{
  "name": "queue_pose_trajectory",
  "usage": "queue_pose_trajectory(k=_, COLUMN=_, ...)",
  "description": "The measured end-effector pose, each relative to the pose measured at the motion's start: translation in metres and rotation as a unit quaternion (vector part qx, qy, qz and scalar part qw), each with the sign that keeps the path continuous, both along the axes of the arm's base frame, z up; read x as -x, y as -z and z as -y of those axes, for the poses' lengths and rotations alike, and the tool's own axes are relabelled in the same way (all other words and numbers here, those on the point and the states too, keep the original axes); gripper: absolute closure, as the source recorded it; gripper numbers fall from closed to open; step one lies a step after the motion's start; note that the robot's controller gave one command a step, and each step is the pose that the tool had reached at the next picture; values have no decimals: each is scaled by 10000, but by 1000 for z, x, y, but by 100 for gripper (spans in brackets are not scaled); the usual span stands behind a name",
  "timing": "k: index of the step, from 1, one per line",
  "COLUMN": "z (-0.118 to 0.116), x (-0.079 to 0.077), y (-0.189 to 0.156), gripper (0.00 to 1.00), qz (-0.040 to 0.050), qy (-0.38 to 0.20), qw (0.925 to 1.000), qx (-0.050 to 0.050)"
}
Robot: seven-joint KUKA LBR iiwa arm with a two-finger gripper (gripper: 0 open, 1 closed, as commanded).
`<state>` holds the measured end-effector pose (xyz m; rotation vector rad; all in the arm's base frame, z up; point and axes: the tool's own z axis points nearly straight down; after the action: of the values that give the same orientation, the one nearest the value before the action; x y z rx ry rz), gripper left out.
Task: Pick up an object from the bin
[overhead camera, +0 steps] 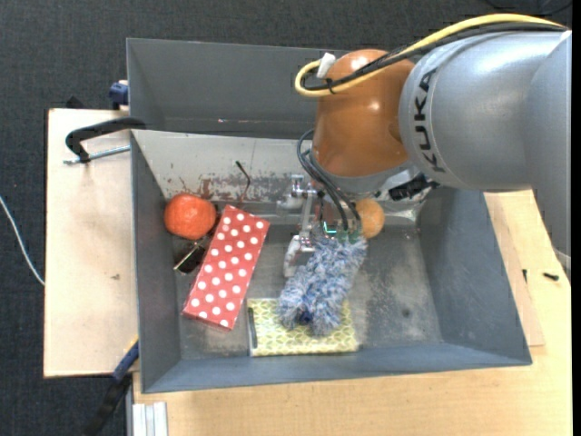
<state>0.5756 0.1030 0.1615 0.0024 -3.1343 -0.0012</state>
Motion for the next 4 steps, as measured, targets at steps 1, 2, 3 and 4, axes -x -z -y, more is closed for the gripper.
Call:
queue_pose_trajectory(k=1, z=0, x=-2, y=-5, gripper=0, qz=42, qy=6, qw=10000, qx=-4)
queue_pose_trajectory(k=2, z=13, x=19, y=24, gripper=0, qz=77, qy=-345, qw=9994, qx=-10)
queue_pose_trajectory(k=3, z=36, x=30, y=71, gripper=100, qz=43, qy=-2030, qw=9792, qx=-25)
queue_pose_trajectory(k=4, z=36, x=30, y=71, gripper=100, qz=44, qy=-2030, qw=9792, qx=-26)
